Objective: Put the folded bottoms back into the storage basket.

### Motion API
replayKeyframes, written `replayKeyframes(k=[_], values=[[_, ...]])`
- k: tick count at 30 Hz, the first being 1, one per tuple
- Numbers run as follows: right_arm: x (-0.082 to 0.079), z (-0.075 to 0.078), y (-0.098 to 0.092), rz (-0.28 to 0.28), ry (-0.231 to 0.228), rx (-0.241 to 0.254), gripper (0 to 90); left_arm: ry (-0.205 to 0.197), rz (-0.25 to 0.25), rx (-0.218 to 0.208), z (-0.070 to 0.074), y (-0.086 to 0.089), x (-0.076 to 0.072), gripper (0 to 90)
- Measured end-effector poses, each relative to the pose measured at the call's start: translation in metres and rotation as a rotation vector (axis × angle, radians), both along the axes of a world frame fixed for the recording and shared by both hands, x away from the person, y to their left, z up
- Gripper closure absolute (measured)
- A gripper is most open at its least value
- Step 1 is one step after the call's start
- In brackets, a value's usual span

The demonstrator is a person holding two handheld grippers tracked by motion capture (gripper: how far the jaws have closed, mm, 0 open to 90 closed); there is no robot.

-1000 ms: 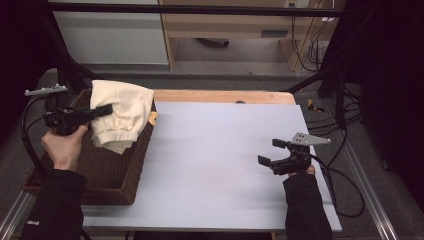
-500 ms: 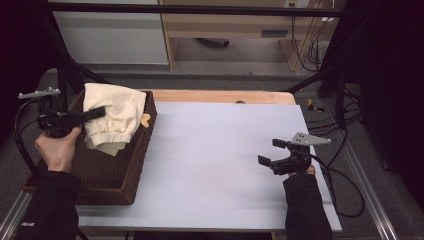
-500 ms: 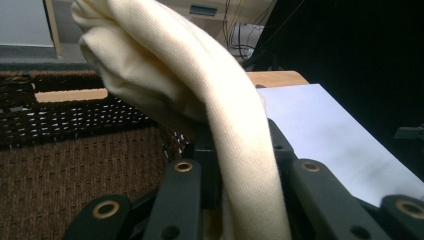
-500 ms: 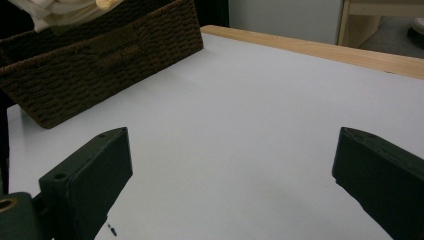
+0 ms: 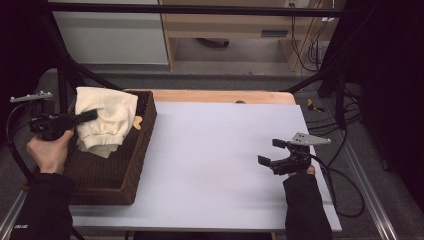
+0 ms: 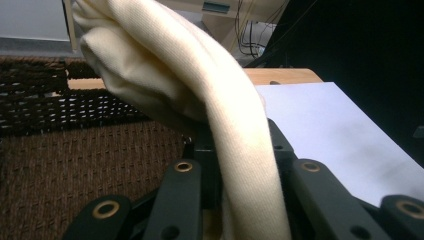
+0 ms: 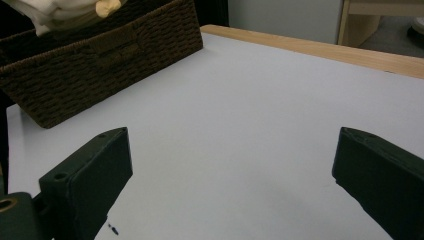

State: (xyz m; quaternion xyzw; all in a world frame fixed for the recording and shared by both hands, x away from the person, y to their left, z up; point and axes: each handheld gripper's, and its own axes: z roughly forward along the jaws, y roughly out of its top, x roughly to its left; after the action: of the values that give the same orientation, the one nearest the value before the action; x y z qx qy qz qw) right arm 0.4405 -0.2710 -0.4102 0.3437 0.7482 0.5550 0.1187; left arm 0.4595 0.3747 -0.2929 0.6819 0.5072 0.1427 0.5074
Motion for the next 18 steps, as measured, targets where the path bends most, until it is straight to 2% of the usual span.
replayKeyframes(k=[9,14,18], values=[[0.000,0.000,0.000,0.000,0.000,0.000,3.0,0.024,0.019,0.014,-0.009,0.008,0.000,73.9],[0.000,0.000,0.000,-0.001,0.000,0.002,3.0,0.046,0.035,0.036,-0.018,0.012,0.001,73.9],[0.000,0.000,0.000,-0.002,0.000,0.001,3.0,0.063,0.045,0.037,-0.025,0.016,0.001,73.9]])
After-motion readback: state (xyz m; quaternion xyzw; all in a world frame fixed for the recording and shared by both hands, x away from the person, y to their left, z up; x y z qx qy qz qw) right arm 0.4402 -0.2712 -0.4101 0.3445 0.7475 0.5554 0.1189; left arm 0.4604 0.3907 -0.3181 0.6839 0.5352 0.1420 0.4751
